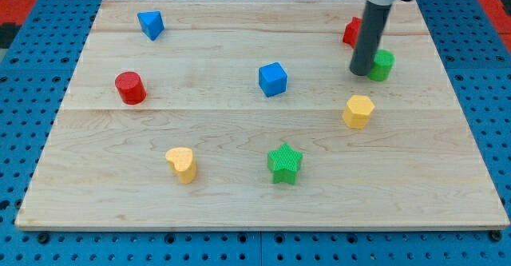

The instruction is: Slightly touch the blue cube

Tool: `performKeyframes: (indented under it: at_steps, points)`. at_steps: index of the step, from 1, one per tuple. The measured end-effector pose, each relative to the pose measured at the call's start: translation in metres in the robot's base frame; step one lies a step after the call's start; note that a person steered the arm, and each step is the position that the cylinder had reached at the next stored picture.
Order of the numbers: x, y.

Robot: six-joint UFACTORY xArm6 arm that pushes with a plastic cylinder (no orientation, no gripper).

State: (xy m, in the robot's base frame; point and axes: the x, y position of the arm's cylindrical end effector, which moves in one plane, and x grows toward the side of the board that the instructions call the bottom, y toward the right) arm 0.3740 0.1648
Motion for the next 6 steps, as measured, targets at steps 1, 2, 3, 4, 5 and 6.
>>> performKeyframes:
  at_steps: [1,2,3,4,5,6]
  points:
    - [0.006,-0.062]
    - [0.006,-0.108]
    - [0.006,-0.118]
    - [0.03,-0.126]
    - [0.075,-0.139]
    - [0.095,-0.146]
